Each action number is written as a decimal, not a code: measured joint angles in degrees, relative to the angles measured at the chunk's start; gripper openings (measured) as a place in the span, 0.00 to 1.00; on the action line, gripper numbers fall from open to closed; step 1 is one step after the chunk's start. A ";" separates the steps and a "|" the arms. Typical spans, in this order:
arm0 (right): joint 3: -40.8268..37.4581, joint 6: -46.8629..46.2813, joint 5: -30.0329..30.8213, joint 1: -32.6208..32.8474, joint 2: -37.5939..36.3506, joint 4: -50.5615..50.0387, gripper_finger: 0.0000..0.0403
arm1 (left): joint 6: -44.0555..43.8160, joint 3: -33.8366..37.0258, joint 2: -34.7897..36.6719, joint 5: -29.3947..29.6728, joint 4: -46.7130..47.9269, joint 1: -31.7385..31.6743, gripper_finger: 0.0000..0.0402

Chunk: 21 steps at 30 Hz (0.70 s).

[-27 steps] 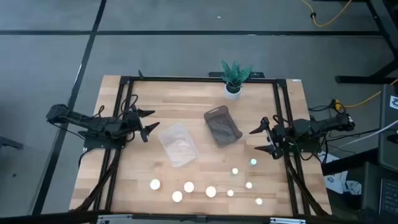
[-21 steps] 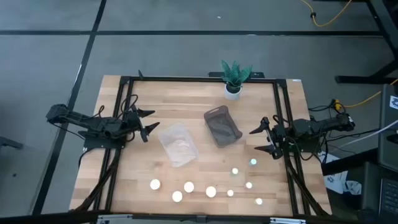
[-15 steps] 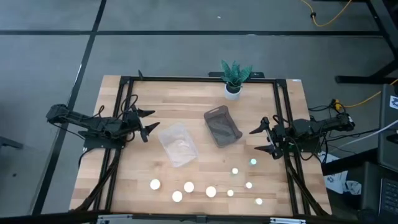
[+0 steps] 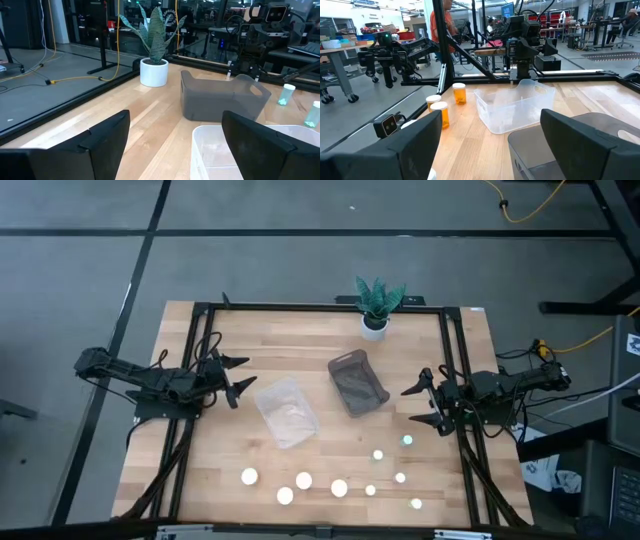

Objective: Pick and place medicine bottles into bin by pill shape (circle, oval)

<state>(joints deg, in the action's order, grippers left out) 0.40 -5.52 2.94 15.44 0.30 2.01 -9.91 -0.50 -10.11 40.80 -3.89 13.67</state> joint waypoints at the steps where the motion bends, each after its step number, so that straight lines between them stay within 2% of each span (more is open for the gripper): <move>1: -0.02 0.00 0.00 -0.02 0.00 0.01 0.84 | 0.00 -0.01 0.00 0.01 -0.01 0.01 0.77; 21: 0.00 -0.02 0.00 -0.02 0.00 0.01 0.84 | 0.00 0.00 0.01 0.00 -0.01 0.00 0.77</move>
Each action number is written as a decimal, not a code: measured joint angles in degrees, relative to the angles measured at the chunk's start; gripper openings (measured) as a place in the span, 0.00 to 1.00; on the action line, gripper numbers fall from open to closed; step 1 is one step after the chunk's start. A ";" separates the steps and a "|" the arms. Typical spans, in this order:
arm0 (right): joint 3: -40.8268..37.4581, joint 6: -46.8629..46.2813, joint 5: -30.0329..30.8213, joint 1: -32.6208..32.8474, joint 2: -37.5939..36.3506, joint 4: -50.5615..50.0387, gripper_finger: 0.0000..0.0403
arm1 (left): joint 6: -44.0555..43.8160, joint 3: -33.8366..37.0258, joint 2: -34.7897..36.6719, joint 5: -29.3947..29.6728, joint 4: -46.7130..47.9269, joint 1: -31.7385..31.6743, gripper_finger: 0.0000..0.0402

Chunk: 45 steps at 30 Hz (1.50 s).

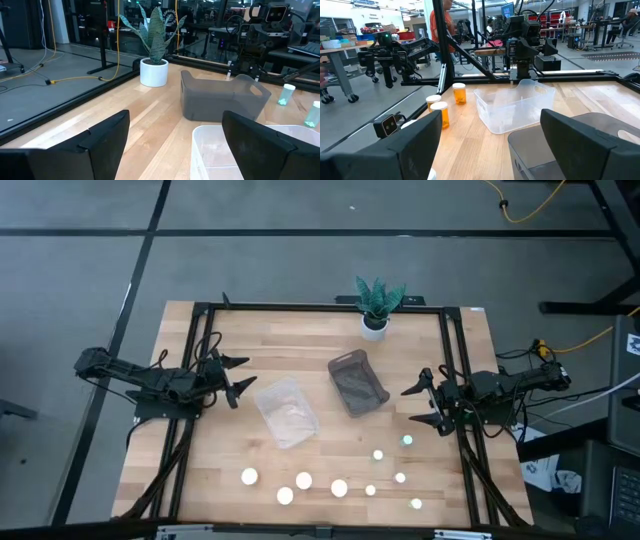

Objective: Pick and place medicine bottles into bin by pill shape (circle, oval)

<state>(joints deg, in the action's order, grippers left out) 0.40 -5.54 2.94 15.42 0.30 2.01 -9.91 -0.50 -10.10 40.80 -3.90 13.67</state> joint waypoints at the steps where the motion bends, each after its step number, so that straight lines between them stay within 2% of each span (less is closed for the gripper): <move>1: 0.00 0.01 0.00 0.00 0.00 0.01 0.84 | 0.00 0.01 -0.01 0.02 0.00 0.00 0.77; 10: 0.00 -0.36 0.00 0.00 0.00 0.06 0.84 | 0.00 -0.01 0.00 0.02 0.01 0.02 0.77; 15: -0.02 -7.96 0.31 0.01 0.00 0.80 0.84 | 2.59 -0.01 0.01 1.01 0.02 -0.04 0.77; 19: 0.00 -9.47 1.07 0.00 0.00 3.91 0.84 | 5.72 -0.01 0.01 1.07 0.02 -0.04 0.77; 28: 0.00 -12.08 2.46 0.02 0.02 8.15 0.84 | 4.88 0.01 0.00 1.07 -0.24 -0.04 0.76; 33: 0.20 -11.54 1.13 0.02 0.04 16.10 0.84 | 3.66 0.01 -0.01 1.07 -4.13 -0.04 0.77; 39: 8.41 -6.22 2.85 0.02 4.26 3.90 0.84 | 4.33 0.01 -0.01 1.07 -5.13 -0.04 0.77; 45: 23.05 -7.44 3.48 0.02 15.53 -12.07 0.84 | 4.49 0.01 -0.01 1.07 -5.12 -0.04 0.76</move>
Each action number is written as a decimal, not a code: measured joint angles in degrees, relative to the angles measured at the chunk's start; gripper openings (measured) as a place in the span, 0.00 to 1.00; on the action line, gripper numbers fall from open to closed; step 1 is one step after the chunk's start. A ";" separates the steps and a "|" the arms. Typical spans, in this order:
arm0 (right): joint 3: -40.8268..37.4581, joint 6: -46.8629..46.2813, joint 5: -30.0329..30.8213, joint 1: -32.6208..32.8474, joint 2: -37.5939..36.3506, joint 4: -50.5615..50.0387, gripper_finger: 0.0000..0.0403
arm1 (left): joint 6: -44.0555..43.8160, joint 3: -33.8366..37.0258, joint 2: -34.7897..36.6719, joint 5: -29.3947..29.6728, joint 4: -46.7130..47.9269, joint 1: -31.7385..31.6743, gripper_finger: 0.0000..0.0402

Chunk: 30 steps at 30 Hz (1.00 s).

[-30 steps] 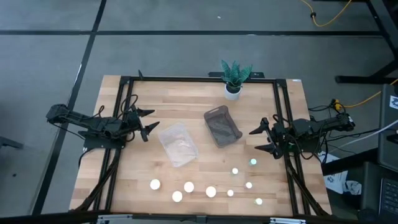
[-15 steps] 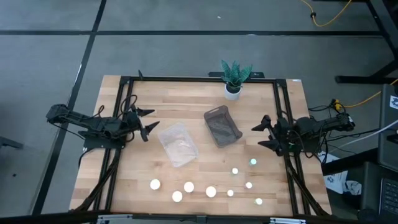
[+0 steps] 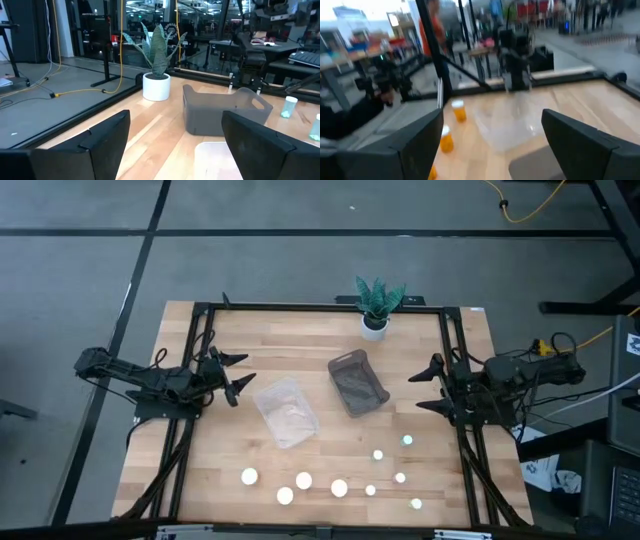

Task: Pick and place medicine bottles into bin by pill shape (circle, oval)
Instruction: Put the small blue pill bottle into the black bin

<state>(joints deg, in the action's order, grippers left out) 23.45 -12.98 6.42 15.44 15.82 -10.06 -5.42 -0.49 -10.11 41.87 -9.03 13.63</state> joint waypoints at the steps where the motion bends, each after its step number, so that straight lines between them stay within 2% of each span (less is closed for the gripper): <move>1: 2.56 -0.62 0.00 0.00 2.39 -2.49 0.84 | 0.00 0.00 0.00 0.00 0.01 0.00 0.76; 8: 18.74 -3.72 -0.16 0.00 19.71 -24.60 0.84 | 0.01 0.00 0.02 0.02 0.01 0.00 0.76; 13: 22.51 -6.14 -0.45 0.00 29.27 -34.82 0.84 | 0.71 0.00 0.00 0.00 0.18 0.00 0.77; 17: 22.26 -6.22 -0.76 0.00 34.45 -36.94 0.84 | 1.53 0.00 0.00 0.00 0.20 0.00 0.77; 24: 22.26 -6.18 -5.86 0.00 38.77 -36.99 0.84 | 1.24 0.00 0.00 -1.73 -0.06 0.04 0.77; 30: 22.24 -7.87 -0.99 -0.01 39.64 -33.97 0.84 | 1.21 0.00 0.00 0.19 -0.09 0.02 0.76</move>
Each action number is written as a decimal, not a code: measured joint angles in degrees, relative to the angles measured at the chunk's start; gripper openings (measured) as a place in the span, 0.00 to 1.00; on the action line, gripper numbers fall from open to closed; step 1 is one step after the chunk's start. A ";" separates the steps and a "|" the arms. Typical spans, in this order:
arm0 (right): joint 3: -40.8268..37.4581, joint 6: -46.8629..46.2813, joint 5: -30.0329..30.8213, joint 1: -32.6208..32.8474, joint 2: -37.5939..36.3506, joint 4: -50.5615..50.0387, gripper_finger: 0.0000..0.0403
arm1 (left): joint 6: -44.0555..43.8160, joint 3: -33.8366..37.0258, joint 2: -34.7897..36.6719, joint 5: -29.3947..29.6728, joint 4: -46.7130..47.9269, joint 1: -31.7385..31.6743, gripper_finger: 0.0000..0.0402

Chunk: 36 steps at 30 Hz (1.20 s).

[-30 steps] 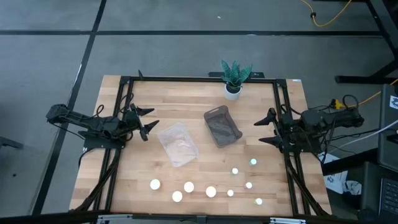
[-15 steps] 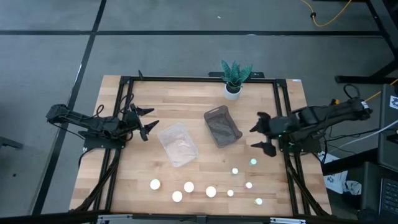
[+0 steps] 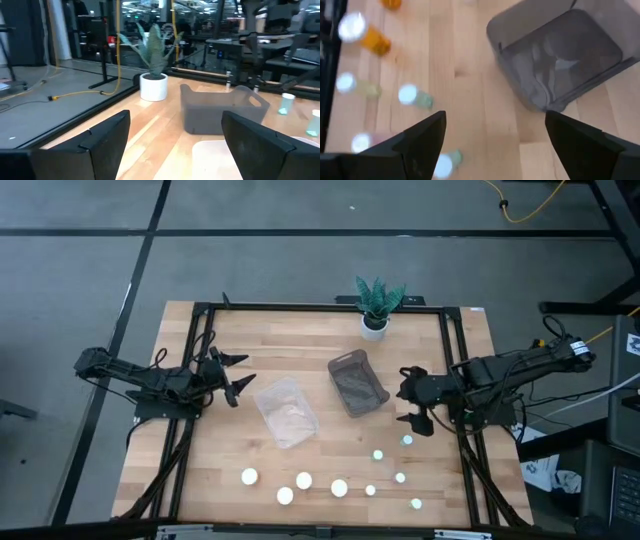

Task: Pick and place medicine bottles into bin by pill shape (circle, oval)
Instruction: Put the small blue pill bottle into the black bin

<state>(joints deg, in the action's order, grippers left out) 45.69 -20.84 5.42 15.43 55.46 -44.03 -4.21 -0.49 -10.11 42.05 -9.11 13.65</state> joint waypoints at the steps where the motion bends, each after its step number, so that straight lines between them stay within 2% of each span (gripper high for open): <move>1: 0.00 -0.09 0.05 -0.01 0.00 0.67 0.84 | -0.02 0.00 0.00 1.30 -0.44 -0.02 0.76; 6: 0.00 0.07 -0.66 1.10 0.04 1.66 0.84 | 2.64 0.00 0.02 3.87 -1.24 -0.02 0.76; 8: 0.00 0.37 -1.35 2.57 0.49 0.29 0.84 | 2.84 0.00 0.02 2.61 -1.29 -0.02 0.76; 11: -0.02 3.27 -6.87 4.17 1.02 -1.47 0.84 | 2.65 0.00 0.00 -1.52 -0.22 -0.02 0.76; 14: -0.02 -2.69 -8.14 5.80 1.21 -0.83 0.84 | -2.35 0.00 0.02 -4.31 -1.14 0.00 0.76; 19: -0.02 -12.73 -10.68 9.54 1.34 -6.31 0.84 | -3.04 0.00 0.00 -6.24 -1.08 0.00 0.76; 23: -0.02 -19.06 -10.66 14.09 3.23 -8.15 0.84 | -3.06 0.00 0.00 -6.23 -1.00 -0.01 0.76; 29: -0.02 -25.51 -9.14 21.14 10.73 -8.31 0.84 | -1.56 0.00 0.00 -6.39 -1.00 -0.02 0.76; 32: -0.02 -26.11 -6.08 23.02 15.12 -8.32 0.84 | -1.44 0.00 0.00 -6.60 -0.84 -0.01 0.76; 36: -0.02 -31.48 -2.91 23.44 20.43 -8.61 0.84 | -1.42 0.00 0.00 -7.57 -0.89 0.00 0.76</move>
<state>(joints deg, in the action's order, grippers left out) 45.67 -52.32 2.51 38.87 75.90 -52.64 -5.63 -0.49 -10.11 34.48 -10.00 13.65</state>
